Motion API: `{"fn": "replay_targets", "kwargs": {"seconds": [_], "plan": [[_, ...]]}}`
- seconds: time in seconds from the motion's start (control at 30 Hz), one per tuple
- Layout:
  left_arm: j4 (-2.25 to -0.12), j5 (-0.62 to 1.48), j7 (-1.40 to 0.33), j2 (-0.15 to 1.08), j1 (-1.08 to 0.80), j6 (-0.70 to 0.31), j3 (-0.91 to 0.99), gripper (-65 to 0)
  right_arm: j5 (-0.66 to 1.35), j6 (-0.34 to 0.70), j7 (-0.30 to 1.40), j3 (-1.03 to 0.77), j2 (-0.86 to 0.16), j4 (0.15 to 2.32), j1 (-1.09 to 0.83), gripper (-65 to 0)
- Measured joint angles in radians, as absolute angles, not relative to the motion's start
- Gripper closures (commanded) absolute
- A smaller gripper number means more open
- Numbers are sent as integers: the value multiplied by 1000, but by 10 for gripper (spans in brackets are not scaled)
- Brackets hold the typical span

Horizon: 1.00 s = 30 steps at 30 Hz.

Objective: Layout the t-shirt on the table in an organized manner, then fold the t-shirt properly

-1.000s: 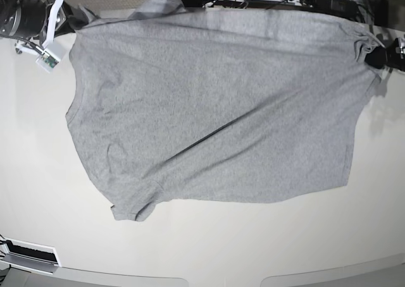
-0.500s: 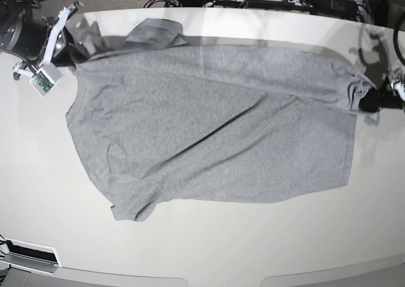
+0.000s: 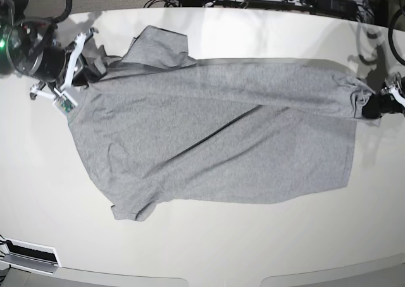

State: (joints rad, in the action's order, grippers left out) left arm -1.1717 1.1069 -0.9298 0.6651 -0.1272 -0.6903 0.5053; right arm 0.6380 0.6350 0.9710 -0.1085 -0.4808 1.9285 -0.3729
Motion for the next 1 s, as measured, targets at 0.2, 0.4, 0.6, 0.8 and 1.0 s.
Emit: {"fn": "replay_targets", "kwargs": {"seconds": [0.2, 0.4, 0.6, 0.8, 1.0], "plan": [[-1172, 1026, -833, 656, -124, -693, 505, 0, 640, 656, 969, -108, -481, 1841, -305, 0], [-1172, 975, -817, 616, -86, -692, 490, -55, 643, 666, 969, -108, -479, 1826, -291, 0], [-1170, 861, -737, 601, 11, -690, 461, -302, 643, 580, 971, -109, -479, 1826, -273, -228], [-1170, 845, -743, 607, 39, -690, 461, -301, 728, 583, 1071, -121, -480, 1829, -208, -238], [-1170, 844, -778, 607, 36, -690, 461, -301, 1075, 659, 1199, -223, -480, 1924, -208, -238]]}}
